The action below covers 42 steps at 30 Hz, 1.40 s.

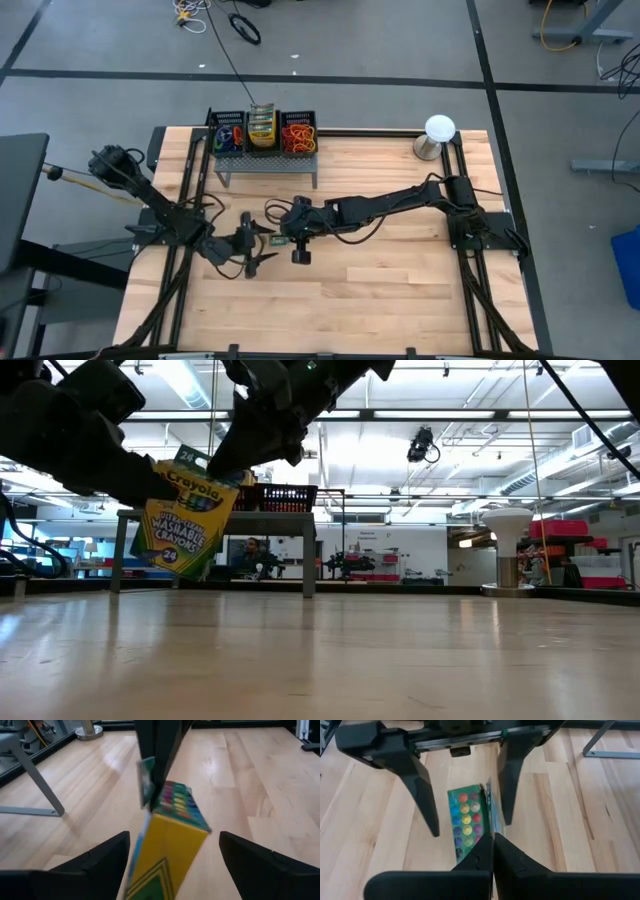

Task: Pick & Place Office Desk Supplies
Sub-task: Put the yellow crayon box into the middle black bin

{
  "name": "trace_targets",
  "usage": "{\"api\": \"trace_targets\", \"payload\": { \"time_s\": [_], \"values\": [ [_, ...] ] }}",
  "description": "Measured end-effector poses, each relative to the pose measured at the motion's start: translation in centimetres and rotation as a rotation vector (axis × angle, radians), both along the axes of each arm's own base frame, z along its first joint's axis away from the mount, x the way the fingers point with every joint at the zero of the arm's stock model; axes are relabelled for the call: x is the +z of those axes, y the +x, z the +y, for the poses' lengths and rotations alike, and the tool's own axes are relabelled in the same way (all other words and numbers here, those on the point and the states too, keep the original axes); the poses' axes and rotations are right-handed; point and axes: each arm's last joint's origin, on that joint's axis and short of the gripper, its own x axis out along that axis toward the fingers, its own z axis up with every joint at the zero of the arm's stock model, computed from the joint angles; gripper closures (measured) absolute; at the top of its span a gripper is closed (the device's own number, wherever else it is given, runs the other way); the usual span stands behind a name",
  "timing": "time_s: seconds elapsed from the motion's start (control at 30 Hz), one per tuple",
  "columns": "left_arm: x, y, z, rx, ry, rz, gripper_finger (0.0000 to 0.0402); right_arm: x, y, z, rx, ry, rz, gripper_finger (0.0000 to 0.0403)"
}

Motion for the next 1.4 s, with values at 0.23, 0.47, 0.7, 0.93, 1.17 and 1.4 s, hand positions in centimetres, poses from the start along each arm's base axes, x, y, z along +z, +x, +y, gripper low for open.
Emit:
{"api": "trace_targets", "payload": {
  "time_s": [0.23,0.47,0.7,0.93,1.17,1.4],
  "values": [
    [0.4,0.3,0.1,-0.019,0.032,-0.02,0.0158,0.1,0.1,0.1,0.019,0.012,-0.017,0.04],
    [0.5,0.2,0.0,-0.054,0.078,-0.015,0.0299,0.1,0.1,0.4,0.05,0.019,-0.013,0.0395],
    [0.6,0.2,-0.1,-0.06,0.058,-0.024,0.0325,2.8,-2.2,2.2,0.035,-0.076,0.021,0.0307],
    [1.1,0.6,-0.5,-0.058,0.066,-0.098,0.032,0.9,-6.4,4.4,-0.032,-0.17,0.133,0.0222],
    [1.9,1.3,-1.2,-0.126,0.089,-0.223,0.032,-5.9,-9.1,4.8,-0.051,-0.022,-0.216,0.0201],
    [2.8,1.8,-1.5,-0.197,0.08,-0.371,0.032,-7.5,-10.2,4.6,-0.076,0.055,-0.548,0.0149]
  ]
}}
